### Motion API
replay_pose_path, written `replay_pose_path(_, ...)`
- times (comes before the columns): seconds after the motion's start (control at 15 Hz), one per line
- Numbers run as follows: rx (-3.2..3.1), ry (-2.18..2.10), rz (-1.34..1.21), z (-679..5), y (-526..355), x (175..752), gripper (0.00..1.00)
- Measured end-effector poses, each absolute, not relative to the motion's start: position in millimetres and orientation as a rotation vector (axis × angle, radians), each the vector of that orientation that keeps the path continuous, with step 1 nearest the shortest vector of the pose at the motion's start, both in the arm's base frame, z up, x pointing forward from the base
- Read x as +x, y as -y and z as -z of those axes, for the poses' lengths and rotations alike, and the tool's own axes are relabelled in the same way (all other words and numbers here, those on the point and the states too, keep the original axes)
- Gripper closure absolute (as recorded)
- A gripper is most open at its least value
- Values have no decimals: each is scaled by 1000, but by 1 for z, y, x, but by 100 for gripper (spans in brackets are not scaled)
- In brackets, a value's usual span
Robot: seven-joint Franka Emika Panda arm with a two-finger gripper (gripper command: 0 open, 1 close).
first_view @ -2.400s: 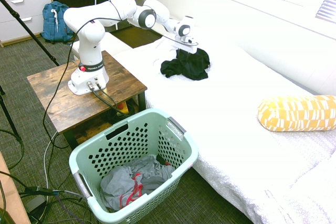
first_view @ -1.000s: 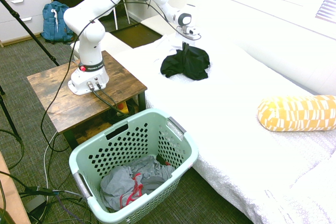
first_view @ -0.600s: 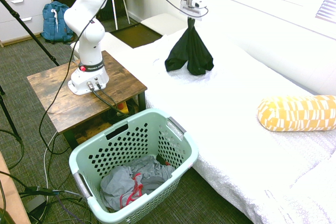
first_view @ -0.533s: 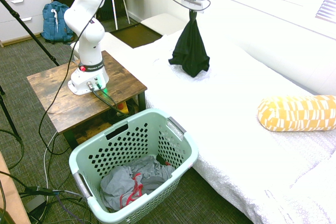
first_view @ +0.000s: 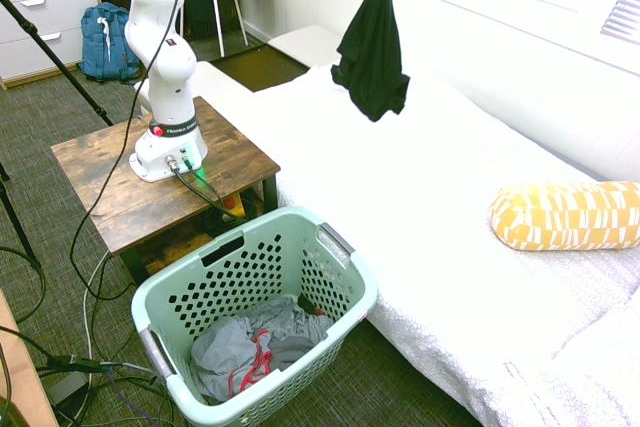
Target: Put my clothes in the laundry bag
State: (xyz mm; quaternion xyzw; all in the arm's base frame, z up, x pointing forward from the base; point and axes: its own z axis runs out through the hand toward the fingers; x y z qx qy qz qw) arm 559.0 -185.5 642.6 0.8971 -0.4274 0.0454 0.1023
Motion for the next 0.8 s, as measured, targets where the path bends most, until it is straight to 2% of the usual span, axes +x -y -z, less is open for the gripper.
replay_pose_path(0.2,2598,1331,4,-687,264,463,100)
replay_pose_path(0.4,2501,1394,301,-681,361,349,100)
replay_pose_path(0.6,2359,1544,580,-615,449,236,100)
replay_pose_path(0.8,2253,1600,779,-535,478,166,100)
